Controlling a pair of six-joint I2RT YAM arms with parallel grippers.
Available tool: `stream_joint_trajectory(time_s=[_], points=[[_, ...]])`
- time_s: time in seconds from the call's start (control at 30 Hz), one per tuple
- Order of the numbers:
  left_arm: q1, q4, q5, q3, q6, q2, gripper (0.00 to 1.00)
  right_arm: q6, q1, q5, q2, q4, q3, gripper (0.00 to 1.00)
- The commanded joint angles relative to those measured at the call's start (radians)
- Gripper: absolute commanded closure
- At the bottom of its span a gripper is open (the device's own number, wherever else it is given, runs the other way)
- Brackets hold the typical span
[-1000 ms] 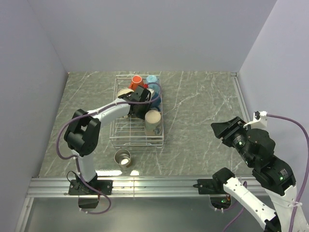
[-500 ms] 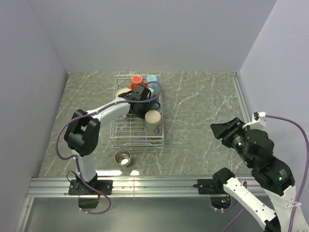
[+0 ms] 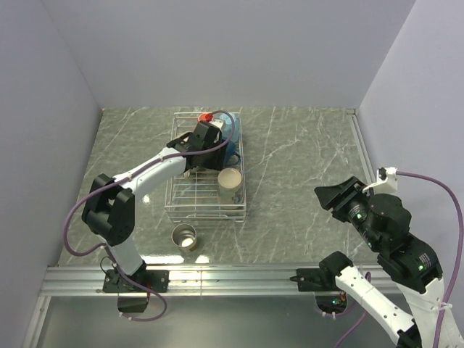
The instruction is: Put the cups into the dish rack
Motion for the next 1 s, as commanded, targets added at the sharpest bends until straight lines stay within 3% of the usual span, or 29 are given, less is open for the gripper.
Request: stream_joint_trajectory(time_s=[0.0, 0.27, 0.5, 0.7, 0.97], points=[[-0.003, 0.052, -0.037, -0.026, -0.023, -0.027, 0.33, -0.034, -0.007, 0.0, 0.021, 0.004, 0.02, 0.45], [-0.001, 0.029, -0.123, 0.103, 0.043, 0.085, 0.31, -0.072, -0.004, -0.002, 0.053, -0.027, 0.067, 0.45], [0.009, -0.014, -0.117, 0.188, 0.086, 0.18, 0.31, -0.069, -0.006, 0.012, 0.041, -0.044, 0.064, 0.45], [0.026, -0.031, -0.074, 0.14, 0.065, 0.183, 0.3, -0.06, -0.005, 0.026, 0.021, -0.054, 0.055, 0.45], [0.026, 0.075, -0.066, 0.05, 0.092, 0.134, 0.26, -0.045, -0.006, 0.016, 0.013, -0.034, 0.026, 0.44]])
